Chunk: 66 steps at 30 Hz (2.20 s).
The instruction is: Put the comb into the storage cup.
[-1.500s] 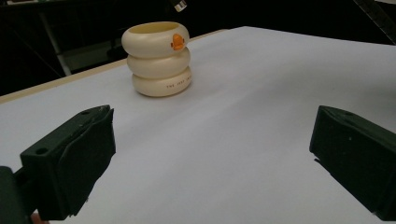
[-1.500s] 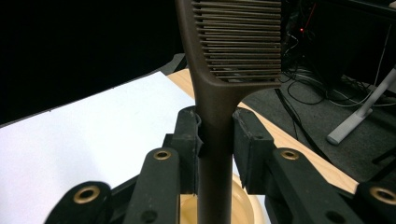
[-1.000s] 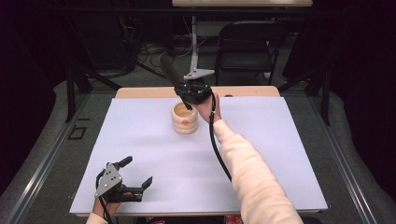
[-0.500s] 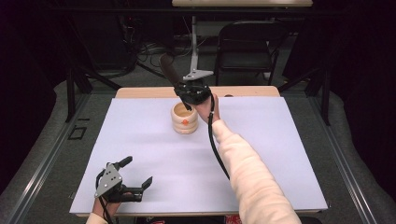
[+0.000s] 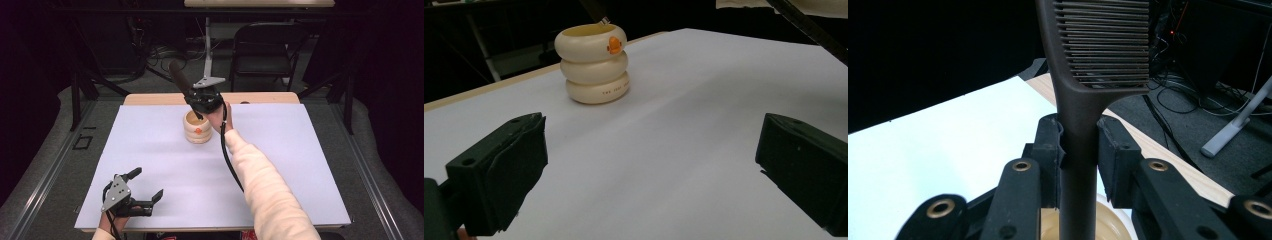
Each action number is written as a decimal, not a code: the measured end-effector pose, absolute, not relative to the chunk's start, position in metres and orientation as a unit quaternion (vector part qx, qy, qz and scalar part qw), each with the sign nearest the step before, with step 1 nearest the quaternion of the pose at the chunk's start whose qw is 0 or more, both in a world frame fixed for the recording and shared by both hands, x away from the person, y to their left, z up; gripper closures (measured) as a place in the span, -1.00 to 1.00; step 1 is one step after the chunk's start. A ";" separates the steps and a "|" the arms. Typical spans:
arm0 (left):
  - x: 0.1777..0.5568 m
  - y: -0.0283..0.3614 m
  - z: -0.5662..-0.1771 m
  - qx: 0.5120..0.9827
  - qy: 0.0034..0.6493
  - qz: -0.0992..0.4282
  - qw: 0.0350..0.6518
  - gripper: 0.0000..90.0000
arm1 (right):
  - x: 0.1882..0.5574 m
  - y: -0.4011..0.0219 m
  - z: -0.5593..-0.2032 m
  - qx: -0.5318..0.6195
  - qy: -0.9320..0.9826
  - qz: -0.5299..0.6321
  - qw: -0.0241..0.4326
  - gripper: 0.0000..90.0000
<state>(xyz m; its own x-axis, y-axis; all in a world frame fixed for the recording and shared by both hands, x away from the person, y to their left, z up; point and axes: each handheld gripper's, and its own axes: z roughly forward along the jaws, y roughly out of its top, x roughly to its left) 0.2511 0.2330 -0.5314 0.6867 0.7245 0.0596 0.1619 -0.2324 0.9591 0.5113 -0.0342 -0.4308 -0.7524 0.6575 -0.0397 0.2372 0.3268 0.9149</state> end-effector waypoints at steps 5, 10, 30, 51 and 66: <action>0.251 0.233 -0.531 0.741 0.299 0.259 0.542 -0.99 | 0.512 -0.032 -0.434 0.283 0.788 0.506 0.208 0.60; 0.251 0.233 -0.531 0.741 0.299 0.259 0.543 -0.99 | 0.513 -0.032 -0.439 0.281 0.789 0.506 0.207 0.60; 0.251 0.233 -0.532 0.741 0.300 0.259 0.543 -0.99 | 0.515 -0.034 -0.460 0.288 0.793 0.497 0.201 0.60; 0.251 0.232 -0.531 0.742 0.299 0.259 0.542 -0.99 | 0.514 -0.032 -0.472 0.287 0.803 0.484 0.195 0.60; 0.251 0.233 -0.531 0.742 0.299 0.259 0.541 -0.99 | 0.514 -0.030 -0.478 0.283 0.812 0.473 0.192 0.60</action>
